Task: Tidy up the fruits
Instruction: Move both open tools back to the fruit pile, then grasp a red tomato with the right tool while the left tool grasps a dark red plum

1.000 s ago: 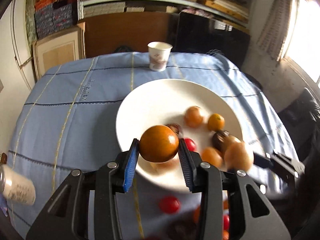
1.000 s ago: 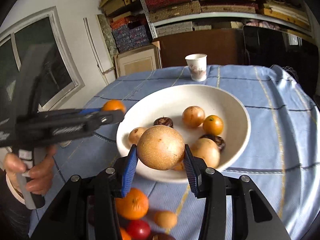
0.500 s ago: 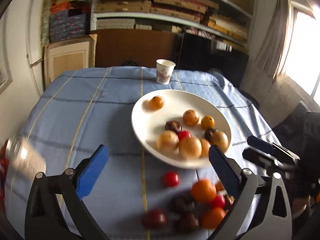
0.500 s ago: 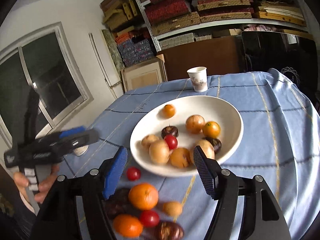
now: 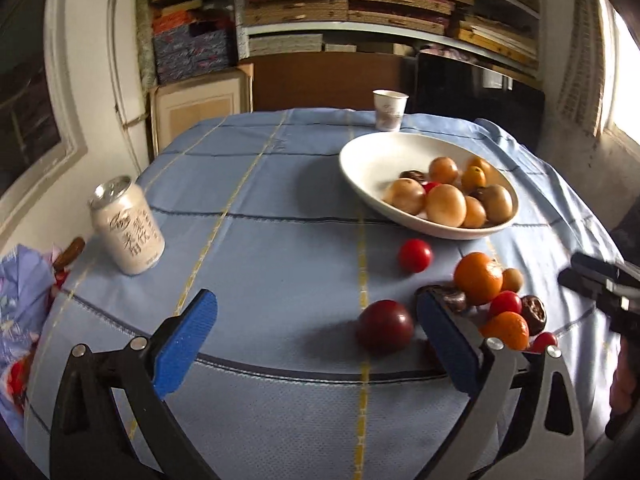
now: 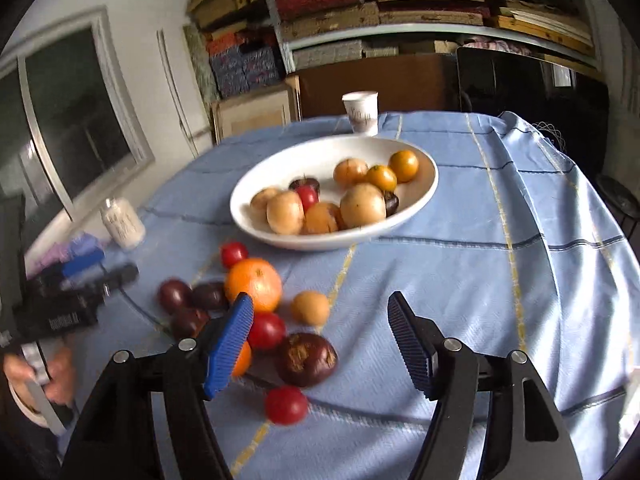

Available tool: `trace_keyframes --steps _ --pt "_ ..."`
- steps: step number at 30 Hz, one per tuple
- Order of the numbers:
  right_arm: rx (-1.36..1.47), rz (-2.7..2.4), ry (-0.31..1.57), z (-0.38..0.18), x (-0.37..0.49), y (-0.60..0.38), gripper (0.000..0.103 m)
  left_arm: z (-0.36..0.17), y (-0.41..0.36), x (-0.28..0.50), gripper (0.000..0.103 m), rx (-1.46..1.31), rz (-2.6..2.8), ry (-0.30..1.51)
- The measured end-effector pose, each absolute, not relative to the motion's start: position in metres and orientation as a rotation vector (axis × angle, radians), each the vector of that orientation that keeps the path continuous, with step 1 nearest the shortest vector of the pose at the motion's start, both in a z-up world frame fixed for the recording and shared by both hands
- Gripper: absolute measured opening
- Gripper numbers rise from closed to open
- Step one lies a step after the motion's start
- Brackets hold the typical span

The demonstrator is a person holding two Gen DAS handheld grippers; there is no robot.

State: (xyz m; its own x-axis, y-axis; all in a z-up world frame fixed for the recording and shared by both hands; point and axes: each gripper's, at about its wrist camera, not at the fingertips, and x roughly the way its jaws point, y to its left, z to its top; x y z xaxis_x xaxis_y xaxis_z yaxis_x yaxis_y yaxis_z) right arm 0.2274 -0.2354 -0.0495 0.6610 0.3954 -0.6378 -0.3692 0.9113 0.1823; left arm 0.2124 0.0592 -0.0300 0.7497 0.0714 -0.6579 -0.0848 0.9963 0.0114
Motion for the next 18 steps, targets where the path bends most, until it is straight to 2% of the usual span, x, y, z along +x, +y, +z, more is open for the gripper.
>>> trace_keyframes --steps 6,8,18 --pt "0.0 0.528 0.832 -0.063 0.212 -0.232 0.069 -0.031 0.075 0.216 0.098 -0.142 0.032 0.767" --pt "-0.018 0.553 0.863 -0.068 0.208 -0.228 0.062 -0.031 0.076 0.215 0.098 -0.151 0.03 0.765" --pt "-0.103 0.592 0.903 -0.079 0.199 -0.213 0.048 -0.033 0.07 0.216 0.098 -0.126 0.036 0.772"
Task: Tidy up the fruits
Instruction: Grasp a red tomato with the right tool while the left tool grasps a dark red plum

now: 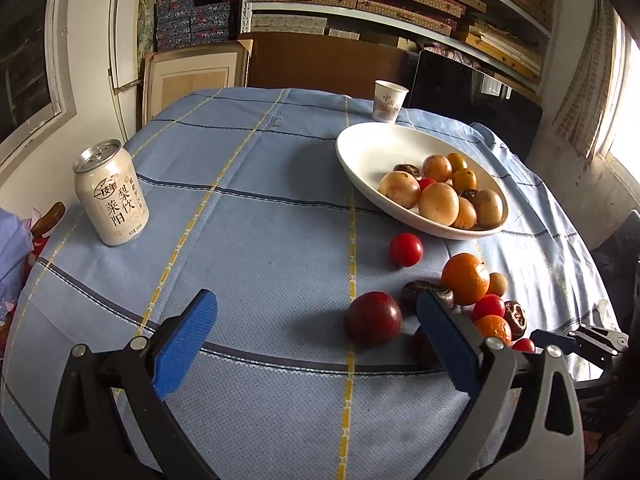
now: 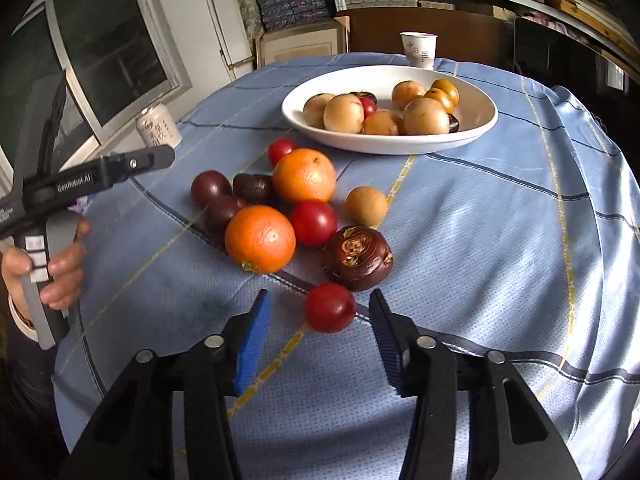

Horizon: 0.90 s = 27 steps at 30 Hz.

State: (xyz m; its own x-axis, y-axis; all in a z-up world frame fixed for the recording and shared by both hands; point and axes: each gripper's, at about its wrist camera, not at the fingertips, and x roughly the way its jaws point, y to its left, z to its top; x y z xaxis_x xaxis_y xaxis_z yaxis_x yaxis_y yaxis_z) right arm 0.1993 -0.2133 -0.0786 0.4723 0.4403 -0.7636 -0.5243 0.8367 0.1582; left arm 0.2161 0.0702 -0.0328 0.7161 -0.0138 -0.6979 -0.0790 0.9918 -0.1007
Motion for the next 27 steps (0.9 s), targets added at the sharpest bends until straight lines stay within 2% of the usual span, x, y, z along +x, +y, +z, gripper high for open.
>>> trace_keyframes --steps 13,18,20,27 --pt "-0.118 0.582 0.926 -0.084 0.201 -0.212 0.042 -0.034 0.07 0.216 0.098 -0.122 0.04 0.776" --pt "-0.132 0.574 0.921 -0.085 0.201 -0.21 0.035 -0.035 0.071 0.217 0.098 -0.128 0.042 0.78" --pt "-0.132 0.578 0.917 -0.085 0.201 -0.211 0.027 -0.035 0.071 0.217 0.098 -0.127 0.051 0.777" --pt "-0.049 0.567 0.887 -0.075 0.204 -0.227 0.026 -0.044 0.072 0.223 0.098 -0.115 0.07 0.809"
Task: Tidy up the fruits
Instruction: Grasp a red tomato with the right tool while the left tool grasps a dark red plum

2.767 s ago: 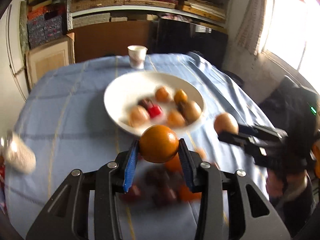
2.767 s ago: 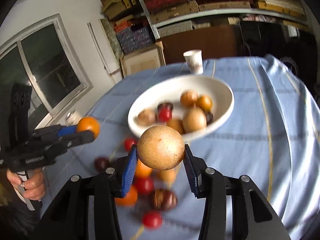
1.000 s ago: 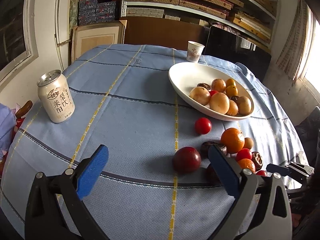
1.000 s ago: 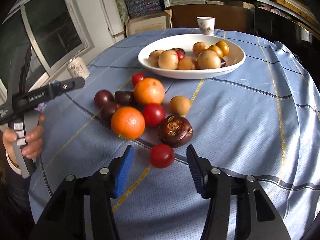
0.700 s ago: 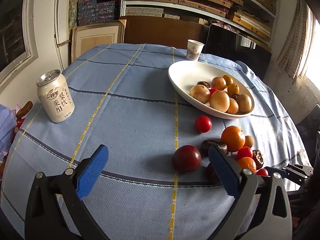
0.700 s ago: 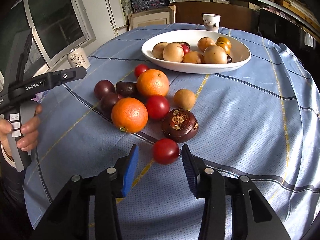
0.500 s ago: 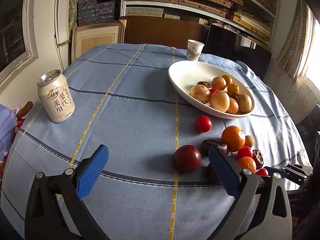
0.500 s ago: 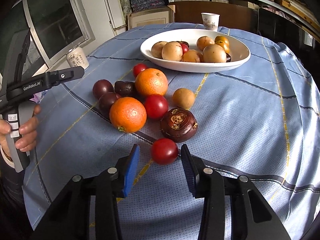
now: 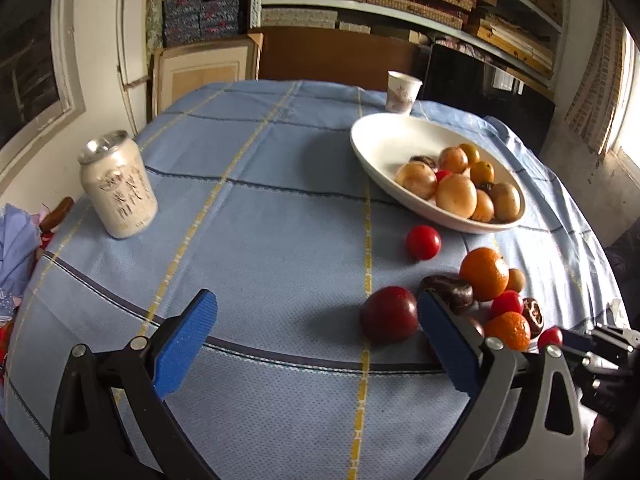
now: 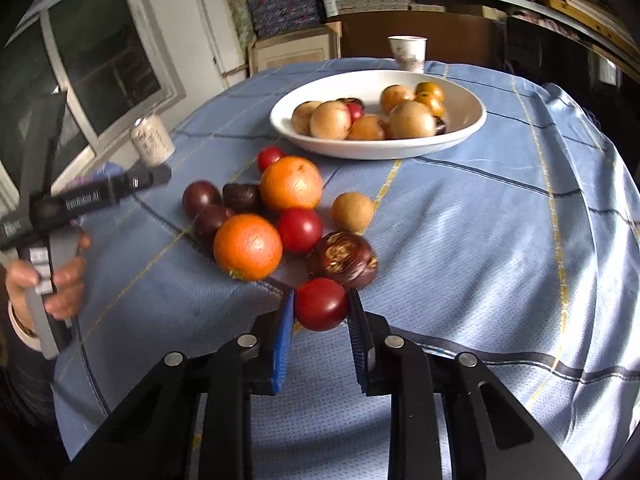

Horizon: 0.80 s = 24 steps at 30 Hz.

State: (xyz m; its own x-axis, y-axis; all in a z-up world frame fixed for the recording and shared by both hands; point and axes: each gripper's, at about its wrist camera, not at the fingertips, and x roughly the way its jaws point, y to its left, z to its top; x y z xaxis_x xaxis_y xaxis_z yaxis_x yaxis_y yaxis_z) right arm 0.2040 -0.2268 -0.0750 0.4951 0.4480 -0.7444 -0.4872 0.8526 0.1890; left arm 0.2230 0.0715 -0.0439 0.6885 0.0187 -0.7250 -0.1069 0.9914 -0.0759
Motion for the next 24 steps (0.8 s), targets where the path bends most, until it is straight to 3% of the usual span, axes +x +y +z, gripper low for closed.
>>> trace_keyframes --steps 2,5,9,24 --pt "-0.029 0.556 0.889 -0.075 0.206 -0.23 0.026 -0.048 0.067 0.226 0.098 -0.098 0.05 0.828" --pt "-0.029 0.552 0.882 -0.074 0.205 -0.231 0.026 -0.053 0.058 0.227 0.082 -0.045 0.037 0.834" --pt "-0.04 0.556 0.874 -0.074 0.203 -0.228 0.026 -0.058 0.047 0.23 0.072 0.002 0.01 0.839" --pt "-0.053 0.553 0.868 -0.074 0.2 -0.226 0.026 -0.073 0.043 0.245 0.051 -0.069 -0.12 0.918"
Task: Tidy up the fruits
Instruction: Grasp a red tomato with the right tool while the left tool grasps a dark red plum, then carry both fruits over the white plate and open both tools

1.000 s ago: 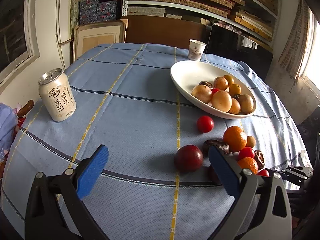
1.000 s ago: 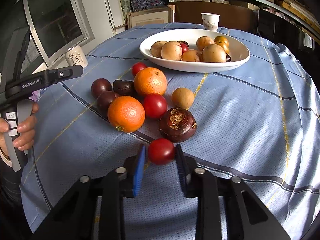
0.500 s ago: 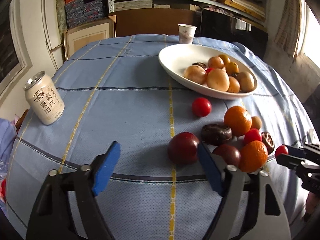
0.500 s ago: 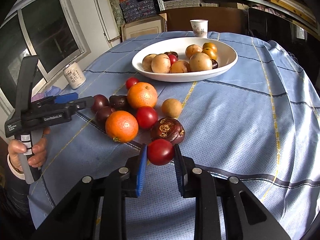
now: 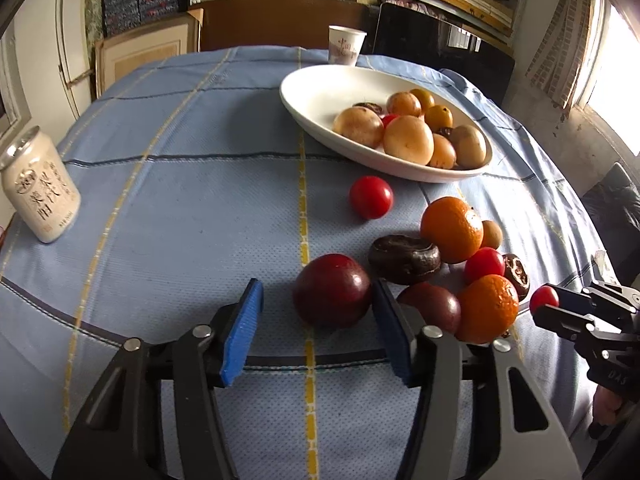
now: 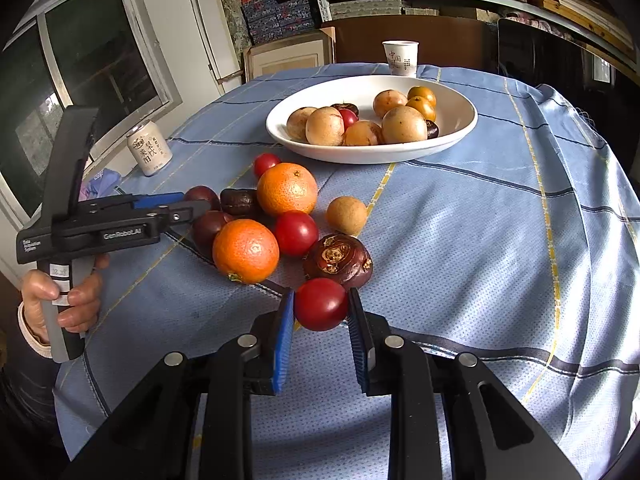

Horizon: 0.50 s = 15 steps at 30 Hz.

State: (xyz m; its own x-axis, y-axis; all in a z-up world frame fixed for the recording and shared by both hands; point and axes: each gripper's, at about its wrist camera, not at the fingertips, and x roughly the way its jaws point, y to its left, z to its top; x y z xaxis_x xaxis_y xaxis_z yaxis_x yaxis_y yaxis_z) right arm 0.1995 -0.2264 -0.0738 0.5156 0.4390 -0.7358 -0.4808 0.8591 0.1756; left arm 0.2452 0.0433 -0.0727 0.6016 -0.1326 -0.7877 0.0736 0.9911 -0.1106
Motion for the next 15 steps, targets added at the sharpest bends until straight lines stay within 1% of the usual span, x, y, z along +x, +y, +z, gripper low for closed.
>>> trace_keyframes --steps 1,2,3,15 --pt "-0.054 0.552 0.868 -0.0739 0.1995 -0.2264 0.026 -0.0738 0.0432 0.2463 0.049 -0.076 -0.133 0.925" --pt "-0.053 0.552 0.869 -0.0739 0.1995 -0.2265 0.026 -0.0744 0.0429 0.2467 0.043 -0.084 -0.15 0.928" --pt "-0.052 0.552 0.869 -0.074 0.1995 -0.2265 0.026 -0.0745 0.0423 0.2467 0.04 -0.086 -0.157 0.928" --pt "-0.058 0.551 0.855 -0.0726 0.1989 -0.2267 0.026 -0.0691 0.0465 0.2397 0.039 -0.101 -0.146 0.905"
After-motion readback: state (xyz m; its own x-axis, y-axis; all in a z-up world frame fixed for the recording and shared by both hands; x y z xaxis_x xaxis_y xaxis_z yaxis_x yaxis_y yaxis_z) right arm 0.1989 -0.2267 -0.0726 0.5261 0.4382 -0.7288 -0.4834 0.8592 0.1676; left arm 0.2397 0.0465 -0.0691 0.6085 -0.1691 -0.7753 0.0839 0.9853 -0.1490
